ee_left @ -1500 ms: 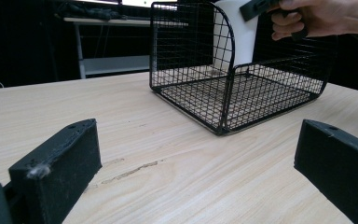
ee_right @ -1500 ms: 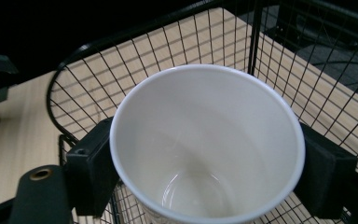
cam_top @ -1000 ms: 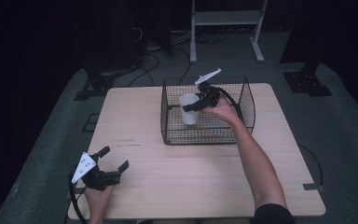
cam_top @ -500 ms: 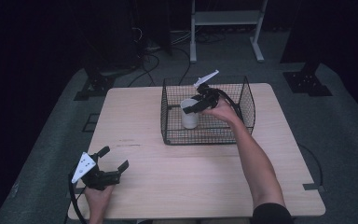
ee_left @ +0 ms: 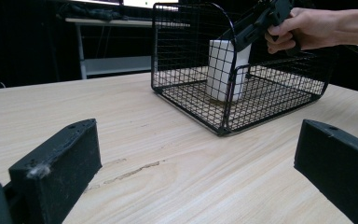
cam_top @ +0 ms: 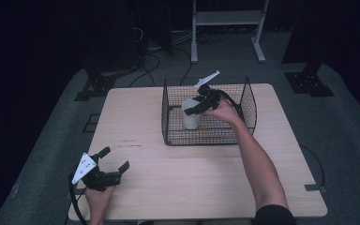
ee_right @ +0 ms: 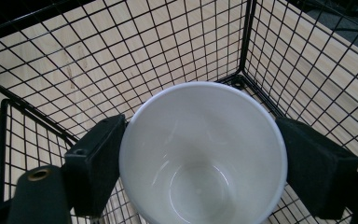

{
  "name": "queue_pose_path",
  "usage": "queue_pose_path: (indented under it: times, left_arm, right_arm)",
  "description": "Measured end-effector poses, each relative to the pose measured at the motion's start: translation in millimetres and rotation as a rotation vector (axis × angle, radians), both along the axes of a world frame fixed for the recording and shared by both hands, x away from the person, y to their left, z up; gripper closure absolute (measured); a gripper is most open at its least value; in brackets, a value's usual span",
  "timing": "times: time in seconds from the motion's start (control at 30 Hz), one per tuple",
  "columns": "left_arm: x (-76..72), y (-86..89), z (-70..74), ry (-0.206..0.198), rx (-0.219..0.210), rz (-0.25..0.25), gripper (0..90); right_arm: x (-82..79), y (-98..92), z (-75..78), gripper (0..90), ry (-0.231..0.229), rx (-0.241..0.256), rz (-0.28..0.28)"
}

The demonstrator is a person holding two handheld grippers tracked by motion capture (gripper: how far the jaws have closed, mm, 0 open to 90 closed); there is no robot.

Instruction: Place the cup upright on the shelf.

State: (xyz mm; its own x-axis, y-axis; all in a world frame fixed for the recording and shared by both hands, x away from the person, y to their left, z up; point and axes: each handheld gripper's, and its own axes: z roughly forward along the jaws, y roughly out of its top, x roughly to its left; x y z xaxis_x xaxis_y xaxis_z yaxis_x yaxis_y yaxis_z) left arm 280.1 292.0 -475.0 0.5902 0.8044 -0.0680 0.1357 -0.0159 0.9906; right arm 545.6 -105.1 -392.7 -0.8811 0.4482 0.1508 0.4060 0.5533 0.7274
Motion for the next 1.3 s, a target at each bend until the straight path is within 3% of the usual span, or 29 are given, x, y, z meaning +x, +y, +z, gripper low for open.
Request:
queue_pose_path:
  times: [0.37,0.47,1.1,1.3]
  left_arm:
    - [-0.1,-0.2,-0.1,0.002,0.002,0.002,0.0]
    - [0.1,0.0,-0.1,0.003,0.004,0.003,0.0]
    - [0.0,0.1,-0.2,0.004,0.004,0.000,0.0]
    - [-0.2,-0.4,-0.1,0.001,0.004,0.001,0.0]
  right_arm:
    - [-4.5,2.3,0.0,16.5,0.004,-0.012,0.007]
    - [-6.1,3.0,3.0,16.0,-0.014,-0.012,0.008]
    - [-16.2,-21.3,30.8,15.1,-0.065,0.089,-0.039]
    - [-26.1,-33.4,33.8,15.1,-0.042,0.104,-0.059]
